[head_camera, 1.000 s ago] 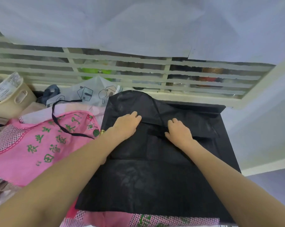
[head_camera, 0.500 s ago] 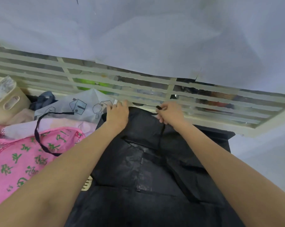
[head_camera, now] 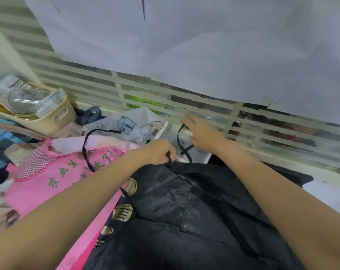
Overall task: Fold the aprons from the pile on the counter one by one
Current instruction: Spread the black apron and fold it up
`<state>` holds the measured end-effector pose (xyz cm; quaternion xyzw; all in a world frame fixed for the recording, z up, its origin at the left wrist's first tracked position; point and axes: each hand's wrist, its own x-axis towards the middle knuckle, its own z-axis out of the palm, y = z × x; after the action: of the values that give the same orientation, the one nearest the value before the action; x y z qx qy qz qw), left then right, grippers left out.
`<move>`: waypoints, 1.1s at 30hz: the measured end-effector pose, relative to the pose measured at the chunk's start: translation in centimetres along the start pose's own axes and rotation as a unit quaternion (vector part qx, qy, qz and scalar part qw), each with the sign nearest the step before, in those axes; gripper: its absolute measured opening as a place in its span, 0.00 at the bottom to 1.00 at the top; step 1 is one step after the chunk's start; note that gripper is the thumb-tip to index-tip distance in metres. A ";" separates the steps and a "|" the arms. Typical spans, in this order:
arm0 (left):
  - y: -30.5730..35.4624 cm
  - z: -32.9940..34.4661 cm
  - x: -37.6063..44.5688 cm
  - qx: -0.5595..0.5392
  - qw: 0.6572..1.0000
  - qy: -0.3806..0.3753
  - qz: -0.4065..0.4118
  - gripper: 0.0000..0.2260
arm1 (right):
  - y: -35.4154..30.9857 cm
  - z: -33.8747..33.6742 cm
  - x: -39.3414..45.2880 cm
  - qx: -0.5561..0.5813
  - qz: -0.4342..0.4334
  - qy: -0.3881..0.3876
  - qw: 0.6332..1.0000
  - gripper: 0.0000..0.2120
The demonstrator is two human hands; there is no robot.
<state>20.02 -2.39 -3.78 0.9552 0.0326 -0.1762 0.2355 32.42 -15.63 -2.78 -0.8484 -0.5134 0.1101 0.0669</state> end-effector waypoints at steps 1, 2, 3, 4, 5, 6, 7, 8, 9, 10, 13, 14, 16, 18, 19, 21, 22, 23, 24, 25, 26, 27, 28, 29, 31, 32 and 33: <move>0.0 -0.4 -0.2 -0.030 0.999 0.021 -0.012 0.10 | -0.3 0.3 -0.2 0.009 0.009 0.007 1.000 0.28; -0.2 -0.8 -0.4 -0.048 0.998 0.038 -0.025 0.10 | -0.7 0.5 -0.5 0.038 0.020 0.033 0.999 0.26; -0.3 -1.1 -0.5 -0.055 0.997 0.052 -0.035 0.10 | -1.2 0.4 -1.0 0.092 0.031 0.061 0.993 0.24; -0.3 -1.4 -0.5 -0.058 0.995 0.061 -0.045 0.09 | -1.7 0.2 -1.5 0.160 0.044 0.072 0.984 0.23; -0.3 -1.6 -0.6 -0.063 0.994 0.070 -0.055 0.09 | -1.8 -0.1 -1.9 0.223 0.053 0.061 0.971 0.23; -0.4 -1.8 -0.7 -0.072 0.992 0.079 -0.065 0.08 | -1.8 -0.3 -2.5 0.269 0.062 0.020 0.961 0.23; -0.3 -1.9 -0.8 -0.087 0.990 0.087 -0.076 0.07 | -1.6 -0.5 -3.3 0.288 0.067 -0.042 0.954 0.25; -0.3 -2.0 -0.9 -0.102 0.986 0.097 -0.090 0.07 | -1.3 -0.5 -4.2 0.281 0.075 -0.109 0.951 0.27; -0.2 -2.1 -1.0 -0.116 0.982 0.110 -0.103 0.07 | -0.7 -0.3 -5.2 0.242 0.090 -0.164 0.952 0.30; -0.2 -2.1 -1.0 -0.129 0.977 0.125 -0.116 0.07 | 0.2 0.2 -6.1 0.177 0.115 -0.205 0.956 0.30; 0.1 -2.5 -1.2 -0.166 0.962 0.173 -0.129 0.10 | 3.0 1.5 -9.4 -0.019 0.204 -0.202 0.958 0.19; 0.0 -2.6 -1.3 -0.176 0.959 0.183 -0.129 0.12 | 3.7 1.5 -10.3 -0.062 0.242 -0.153 0.956 0.14; 0.0 -2.8 -1.9 -0.177 0.964 0.166 -0.106 0.14 | 4.4 1.2 -11.8 -0.126 0.293 -0.002 0.948 0.12; 0.3 -2.7 -2.7 -0.119 0.986 0.092 -0.070 0.15 | 4.6 0.9 -12.3 -0.184 0.277 0.117 0.936 0.15; 0.5 -2.5 -3.0 -0.073 0.995 0.039 -0.058 0.14 | 4.3 0.9 -12.3 -0.198 0.262 0.146 0.933 0.16; 0.8 -1.9 -3.5 0.008 0.997 -0.064 -0.053 0.10 | 3.3 1.2 -12.6 -0.199 0.239 0.142 0.940 0.15; 0.9 -1.6 -3.8 0.048 0.992 -0.103 -0.053 0.06 | 2.7 1.5 -13.0 -0.197 0.233 0.113 0.946 0.14; 1.2 -1.2 -4.2 0.086 0.985 -0.134 -0.061 0.07 | 2.1 2.0 -13.7 -0.203 0.228 0.073 0.949 0.13; 1.3 -0.8 -4.4 0.120 0.977 -0.158 -0.074 0.10 | 1.6 2.7 -14.4 -0.214 0.222 0.028 0.951 0.13; 1.6 -0.3 -4.8 0.144 0.968 -0.185 -0.090 0.12 | 1.2 3.6 -15.3 -0.228 0.213 -0.010 0.950 0.14; 1.9 0.3 -5.1 0.161 0.959 -0.213 -0.098 0.14 | 0.9 4.7 -16.2 -0.240 0.203 -0.043 0.948 0.15; 2.4 0.8 -5.5 0.167 0.949 -0.248 -0.104 0.14 | 0.7 5.8 -17.2 -0.245 0.195 -0.076 0.947 0.15; 2.5 1.3 -5.6 0.154 0.939 -0.288 -0.110 0.14 | 0.4 7.0 -18.0 -0.243 0.188 -0.109 0.945 0.16; 2.6 1.6 -5.8 0.120 0.929 -0.327 -0.123 0.12 | 0.2 8.2 -18.8 -0.228 0.185 -0.150 0.944 0.17; 3.3 1.8 -6.2 0.033 0.910 -0.382 -0.160 0.09 | -0.3 10.0 -19.9 -0.159 0.192 -0.248 0.936 0.18; 3.7 1.8 -6.3 -0.005 0.903 -0.393 -0.173 0.10 | -0.4 10.3 -20.1 -0.112 0.202 -0.294 0.928 0.17; 4.1 1.9 -6.1 -0.031 0.903 -0.389 -0.181 0.10 | -0.5 10.3 -20.1 -0.063 0.218 -0.324 0.918 0.17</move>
<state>14.30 -6.78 -1.38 0.7803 0.1165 -0.5725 0.2233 20.34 -33.22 -10.27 -0.8598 -0.3151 0.3581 -0.1823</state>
